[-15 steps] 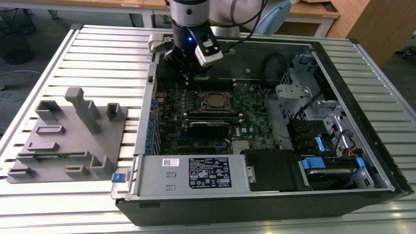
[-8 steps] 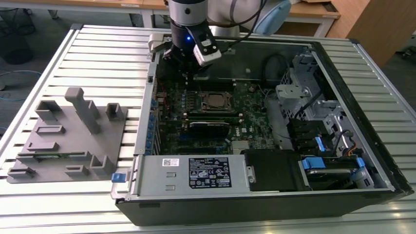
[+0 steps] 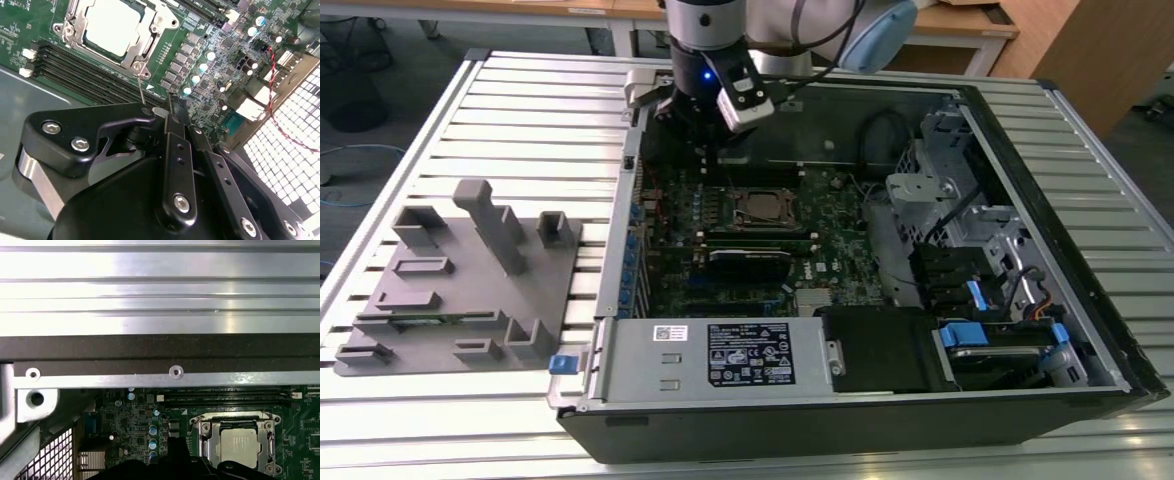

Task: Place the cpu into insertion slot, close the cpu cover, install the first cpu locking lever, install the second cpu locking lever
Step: 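Install the first cpu locking lever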

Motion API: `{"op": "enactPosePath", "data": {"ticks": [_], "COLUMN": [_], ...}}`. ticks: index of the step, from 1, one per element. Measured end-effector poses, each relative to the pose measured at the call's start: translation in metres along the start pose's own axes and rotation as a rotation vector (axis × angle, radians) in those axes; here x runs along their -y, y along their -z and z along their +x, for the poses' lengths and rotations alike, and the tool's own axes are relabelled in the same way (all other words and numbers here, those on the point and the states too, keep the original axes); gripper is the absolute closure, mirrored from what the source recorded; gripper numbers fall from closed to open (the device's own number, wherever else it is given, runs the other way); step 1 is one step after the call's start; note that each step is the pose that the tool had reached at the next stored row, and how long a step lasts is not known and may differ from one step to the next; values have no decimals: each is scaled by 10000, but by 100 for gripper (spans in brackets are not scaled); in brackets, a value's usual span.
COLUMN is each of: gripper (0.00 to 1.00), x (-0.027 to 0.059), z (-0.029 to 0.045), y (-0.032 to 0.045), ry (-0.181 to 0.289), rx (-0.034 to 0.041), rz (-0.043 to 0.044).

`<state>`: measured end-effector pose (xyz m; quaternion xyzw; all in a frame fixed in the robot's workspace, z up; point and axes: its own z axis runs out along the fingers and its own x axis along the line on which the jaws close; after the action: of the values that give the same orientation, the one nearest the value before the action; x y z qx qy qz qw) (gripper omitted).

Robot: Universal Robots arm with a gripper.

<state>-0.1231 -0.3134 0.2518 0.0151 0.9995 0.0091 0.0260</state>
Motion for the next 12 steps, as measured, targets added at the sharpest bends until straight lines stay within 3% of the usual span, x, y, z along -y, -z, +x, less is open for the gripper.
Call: {"op": "enactPosePath", "data": {"ticks": [12], "gripper": [89], "x": [-30], "z": [14], "y": [0], "ry": [-1], "rx": [30], "rz": [-16]}}
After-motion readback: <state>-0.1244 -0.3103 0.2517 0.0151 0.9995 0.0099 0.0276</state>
